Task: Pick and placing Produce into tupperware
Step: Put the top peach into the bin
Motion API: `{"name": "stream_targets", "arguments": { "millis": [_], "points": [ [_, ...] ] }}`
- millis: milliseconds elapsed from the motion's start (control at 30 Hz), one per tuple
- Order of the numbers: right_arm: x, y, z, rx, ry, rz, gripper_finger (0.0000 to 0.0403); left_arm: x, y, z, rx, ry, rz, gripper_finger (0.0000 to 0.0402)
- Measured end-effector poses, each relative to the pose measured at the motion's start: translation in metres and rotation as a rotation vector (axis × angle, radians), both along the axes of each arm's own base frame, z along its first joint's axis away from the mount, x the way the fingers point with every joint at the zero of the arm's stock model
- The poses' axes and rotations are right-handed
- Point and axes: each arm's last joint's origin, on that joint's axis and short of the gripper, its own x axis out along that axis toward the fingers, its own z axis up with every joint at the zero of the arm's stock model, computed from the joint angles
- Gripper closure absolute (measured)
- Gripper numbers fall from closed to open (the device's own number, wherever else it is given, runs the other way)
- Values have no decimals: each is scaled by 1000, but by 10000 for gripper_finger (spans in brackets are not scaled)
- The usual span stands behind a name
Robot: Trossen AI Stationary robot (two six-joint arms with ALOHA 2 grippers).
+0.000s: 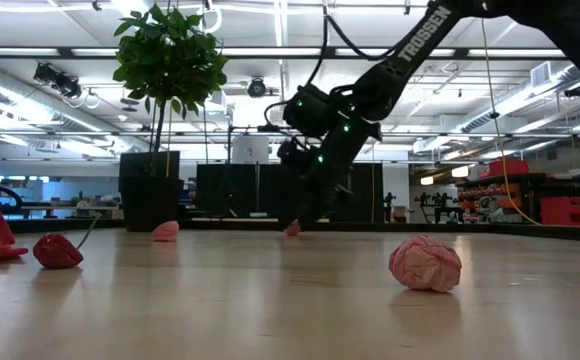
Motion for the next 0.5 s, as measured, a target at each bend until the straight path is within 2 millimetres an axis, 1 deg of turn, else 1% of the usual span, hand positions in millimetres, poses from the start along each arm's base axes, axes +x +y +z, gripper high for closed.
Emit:
{"name": "stream_targets", "arguments": {
  "millis": [200, 267, 367, 500],
  "points": [
    [-4, -1, -17, 72, 66, -80, 210, 0, 0, 0, 1, 0, 0, 387],
    [-4, -1, -16, 67, 66, -81, 227, 0, 0, 0, 7, 2, -10, 388],
    [-5, 0, -11, 57, 63, -83, 268, 0, 0, 0, 16, 4, -23, 386],
    [-10, 2, -2, 69, 80, -83, 337, 0, 0, 0, 18, 4, -27, 380]
  ]
}}
